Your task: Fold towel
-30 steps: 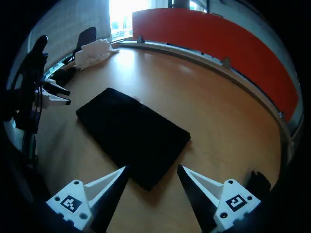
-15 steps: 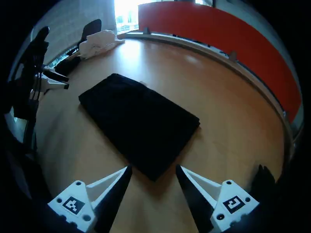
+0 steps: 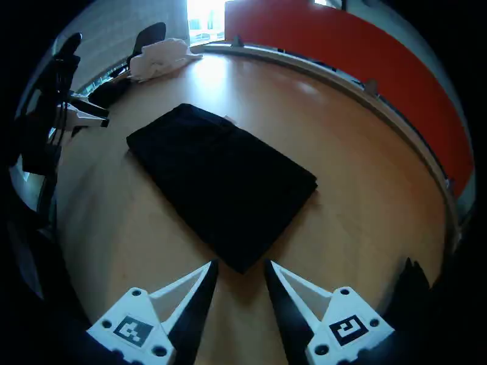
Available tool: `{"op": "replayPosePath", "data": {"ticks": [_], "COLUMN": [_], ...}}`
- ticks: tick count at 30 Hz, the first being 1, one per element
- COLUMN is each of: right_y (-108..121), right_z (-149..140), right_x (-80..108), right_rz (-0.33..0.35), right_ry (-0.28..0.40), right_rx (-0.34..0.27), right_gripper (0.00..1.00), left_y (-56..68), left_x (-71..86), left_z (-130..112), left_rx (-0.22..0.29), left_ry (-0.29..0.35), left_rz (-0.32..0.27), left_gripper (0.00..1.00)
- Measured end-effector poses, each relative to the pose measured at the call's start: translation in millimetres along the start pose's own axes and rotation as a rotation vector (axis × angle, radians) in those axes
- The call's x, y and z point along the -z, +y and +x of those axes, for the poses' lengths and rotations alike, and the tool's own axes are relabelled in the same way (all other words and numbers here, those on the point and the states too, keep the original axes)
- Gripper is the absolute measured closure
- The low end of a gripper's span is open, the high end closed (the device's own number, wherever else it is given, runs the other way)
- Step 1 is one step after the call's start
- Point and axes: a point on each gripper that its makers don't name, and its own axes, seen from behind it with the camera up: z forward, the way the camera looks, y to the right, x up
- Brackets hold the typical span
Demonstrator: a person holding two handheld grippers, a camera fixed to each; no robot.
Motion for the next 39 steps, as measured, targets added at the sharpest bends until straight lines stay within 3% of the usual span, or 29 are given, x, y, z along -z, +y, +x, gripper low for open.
{"op": "replayPosePath", "data": {"ticks": [4,7,21,27,39], "right_y": [-1.4,-0.1,2.3,3.1,0.7], "right_z": [-1.0,-1.6,-5.5,-2.4,13.4], "right_x": [-0.6,-0.4,-5.1,-4.7,5.1], "right_rz": [0.013,0.011,0.019,0.014,0.014], "right_ry": [-0.004,-0.005,-0.017,-0.01,0.034], "right_rx": [-0.002,-0.002,-0.001,0.01,-0.049], "right_gripper": [0.66,0.73,0.73,0.92,0.94], "left_y": [-0.1,-0.3,-2.0,-1.5,-4.7], "left_x": [0.3,0.5,0.5,-1.0,-1.5], "left_z": [0.1,0.3,0.7,0.5,1.6], "left_rx": [0.002,0.002,-0.002,-0.003,0.001], "left_ry": [0.0,0.0,-0.003,-0.004,-0.005], "left_rz": [-0.001,-0.002,0.001,0.001,0.005], "left_gripper": [0.12,0.13,0.12,0.12,0.12]}}
